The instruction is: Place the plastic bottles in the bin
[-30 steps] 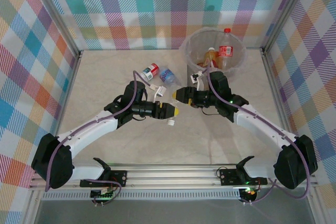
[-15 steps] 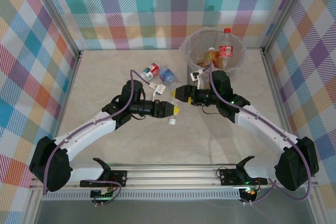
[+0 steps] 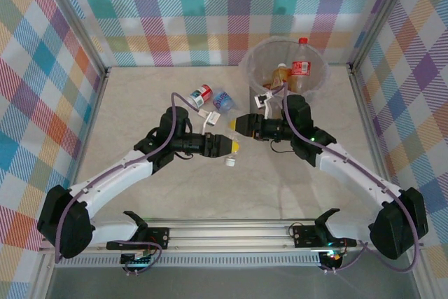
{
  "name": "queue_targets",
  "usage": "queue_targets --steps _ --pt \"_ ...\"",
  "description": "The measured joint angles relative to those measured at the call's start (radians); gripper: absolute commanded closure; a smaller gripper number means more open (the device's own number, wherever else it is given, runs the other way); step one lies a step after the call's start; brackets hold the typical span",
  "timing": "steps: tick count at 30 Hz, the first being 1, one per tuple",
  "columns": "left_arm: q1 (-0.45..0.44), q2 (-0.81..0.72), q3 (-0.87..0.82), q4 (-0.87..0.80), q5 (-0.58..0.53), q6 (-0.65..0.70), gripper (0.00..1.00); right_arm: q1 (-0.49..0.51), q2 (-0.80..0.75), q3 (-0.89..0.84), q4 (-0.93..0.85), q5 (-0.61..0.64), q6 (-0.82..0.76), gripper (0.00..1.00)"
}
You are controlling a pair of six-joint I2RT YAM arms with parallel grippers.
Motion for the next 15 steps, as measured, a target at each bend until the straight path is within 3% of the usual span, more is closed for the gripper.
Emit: queue_targets --steps 2,7,15 --pt "0.000 -0.014 0.000 -0.002 -0.006 0.001 0.00 -0.008 -0.017 0.000 -0.013 0.003 -0.006 0.43" --pt "0.000 -0.076 0.000 -0.029 -0.031 0.036 0.00 -0.025 -0.055 0.048 -0.161 0.057 -0.080 0.42" --pt "0.000 -0.245 0.021 -0.121 -0.144 0.167 0.00 -0.061 -0.083 0.317 -0.433 0.250 -0.254 0.41"
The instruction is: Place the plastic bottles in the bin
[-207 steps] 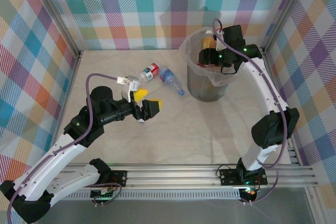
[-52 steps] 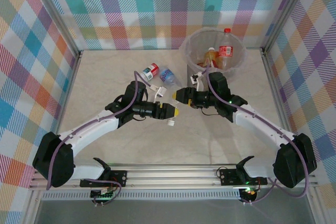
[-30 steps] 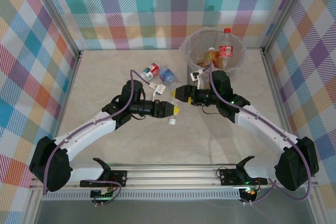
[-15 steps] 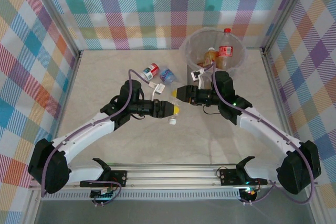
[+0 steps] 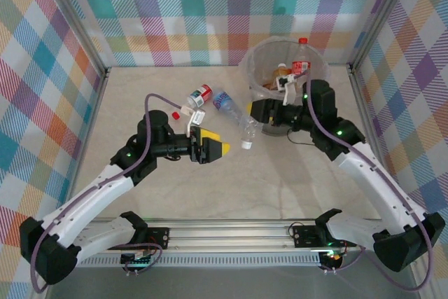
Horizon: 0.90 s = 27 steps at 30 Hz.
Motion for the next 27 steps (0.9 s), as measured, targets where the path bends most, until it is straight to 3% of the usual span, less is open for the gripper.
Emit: queue_targets --steps 7,14,27 --pt "0.000 -0.122 0.040 -0.092 -0.187 0.092 0.00 -0.022 0.051 0.261 -0.150 0.254 -0.127 0.41" --pt "0.000 -0.175 0.043 -0.164 -0.304 0.136 0.00 -0.084 0.219 0.470 -0.183 0.435 -0.167 0.42" --pt "0.000 -0.171 0.044 -0.232 -0.377 0.151 0.00 -0.220 0.491 0.539 -0.083 0.529 0.066 0.45"
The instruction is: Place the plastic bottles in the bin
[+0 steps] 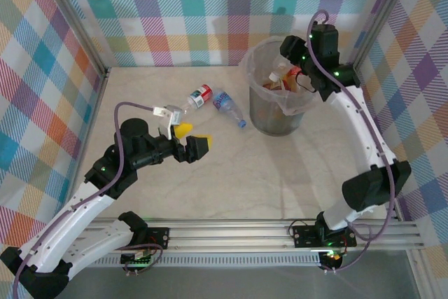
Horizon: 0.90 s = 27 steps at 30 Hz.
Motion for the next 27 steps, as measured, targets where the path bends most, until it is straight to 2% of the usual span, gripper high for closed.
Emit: queue_targets --steps 10,14,20,27 --pt "0.000 0.007 0.000 -0.054 -0.030 0.000 0.00 -0.006 0.162 0.024 0.033 0.000 0.248 0.45" --pt "0.000 0.007 0.000 -0.072 -0.045 0.000 0.00 -0.006 0.205 0.047 0.032 -0.010 0.312 0.41" --pt "0.000 0.007 0.000 -0.075 -0.057 0.000 0.00 -0.008 0.224 0.063 0.035 -0.015 0.348 0.30" --pt "0.000 0.007 0.000 -0.078 -0.064 -0.001 0.00 -0.009 0.223 0.063 0.028 -0.015 0.332 0.29"
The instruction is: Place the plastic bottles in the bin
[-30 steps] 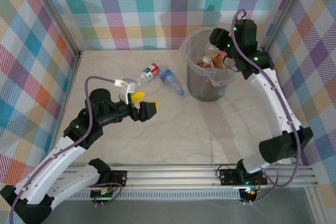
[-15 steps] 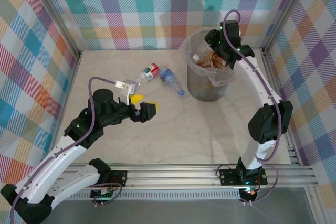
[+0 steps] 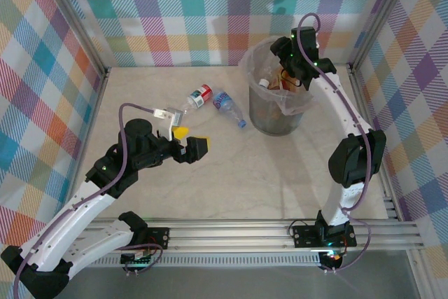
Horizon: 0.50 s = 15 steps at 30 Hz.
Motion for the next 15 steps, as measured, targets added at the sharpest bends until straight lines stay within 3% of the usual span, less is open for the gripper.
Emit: queue_targets --steps 8,15 --pt "0.000 0.010 0.000 0.001 0.001 -0.004 0.00 0.000 -0.002 0.012 -0.040 0.010 -0.069 0.25" --pt "0.000 0.009 0.000 -0.002 0.000 -0.007 0.00 0.000 -0.038 0.035 -0.111 0.069 -0.134 0.32"
